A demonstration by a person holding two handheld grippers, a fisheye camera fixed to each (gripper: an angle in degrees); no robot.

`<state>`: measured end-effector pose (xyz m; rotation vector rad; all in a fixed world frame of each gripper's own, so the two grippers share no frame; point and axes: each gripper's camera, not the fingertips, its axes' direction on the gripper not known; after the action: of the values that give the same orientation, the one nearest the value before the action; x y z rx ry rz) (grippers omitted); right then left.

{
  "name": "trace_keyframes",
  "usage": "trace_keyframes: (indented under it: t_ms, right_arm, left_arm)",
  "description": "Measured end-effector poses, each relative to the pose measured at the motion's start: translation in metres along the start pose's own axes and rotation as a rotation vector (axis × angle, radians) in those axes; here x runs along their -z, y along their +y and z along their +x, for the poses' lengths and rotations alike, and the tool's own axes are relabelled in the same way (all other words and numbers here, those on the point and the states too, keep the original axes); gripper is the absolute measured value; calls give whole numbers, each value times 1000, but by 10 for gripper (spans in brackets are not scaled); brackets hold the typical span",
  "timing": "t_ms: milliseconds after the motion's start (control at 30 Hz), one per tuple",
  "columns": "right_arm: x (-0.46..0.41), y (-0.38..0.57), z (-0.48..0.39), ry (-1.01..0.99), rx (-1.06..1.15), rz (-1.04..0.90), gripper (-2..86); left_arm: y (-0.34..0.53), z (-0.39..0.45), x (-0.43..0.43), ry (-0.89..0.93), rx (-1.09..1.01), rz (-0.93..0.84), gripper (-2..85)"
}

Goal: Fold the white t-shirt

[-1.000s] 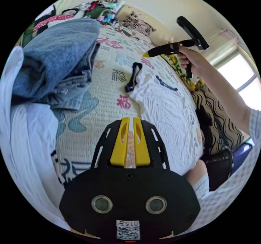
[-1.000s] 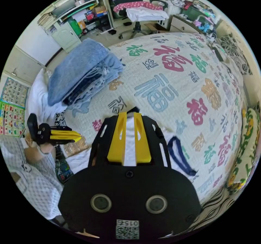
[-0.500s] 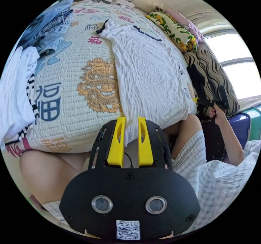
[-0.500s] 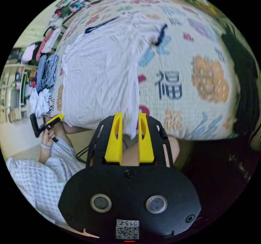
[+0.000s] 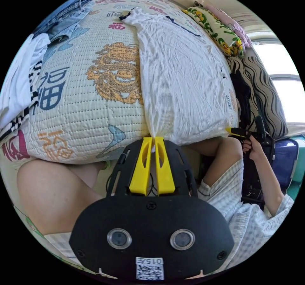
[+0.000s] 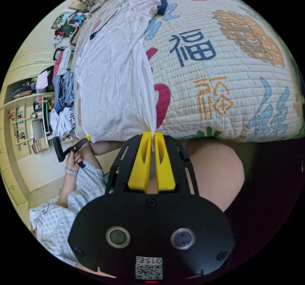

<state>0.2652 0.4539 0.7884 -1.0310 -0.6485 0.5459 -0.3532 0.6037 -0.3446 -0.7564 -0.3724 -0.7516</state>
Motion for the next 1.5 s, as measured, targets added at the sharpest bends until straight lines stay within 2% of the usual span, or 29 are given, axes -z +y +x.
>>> trace_keyframes:
  t_ms: [167,333,533,733,867,1067,1167,1233,1333,1400,1500]
  right_arm:
    - [18,42,19,122,44,15,4]
    - [26,71,44,49,0,53,4]
    - [23,85,49,60,6,34,15]
    - [30,107,55,36,-7,59,46]
    - [42,129,57,82,-49,155,39]
    - [64,160,43,121,-16,302,3]
    - [81,183,11,253,124,508,-2]
    - [93,203,-19,388,198,722,5]
    - [85,211,-43,615,188,907,84]
    - [77,204,-49,649,192,925,109]
    - [78,189,-52,575,152,916,94]
  left_arm:
    - [8,24,8,-39,-22,29,-4]
    - [7,41,6,-94,-18,-17,-5]
    - [1,52,-11,-134,24,-95,1]
    - [2,53,-13,-53,76,-102,31]
    - [11,54,-1,16,124,-33,51]
    - [32,87,34,-70,138,182,62]
    - [37,123,56,-98,17,284,56]
    - [36,160,77,-138,-125,384,52]
    - [26,210,103,-166,-329,523,48]
    - [18,242,115,-165,-472,647,58]
    - [-5,288,119,-129,-668,804,65]
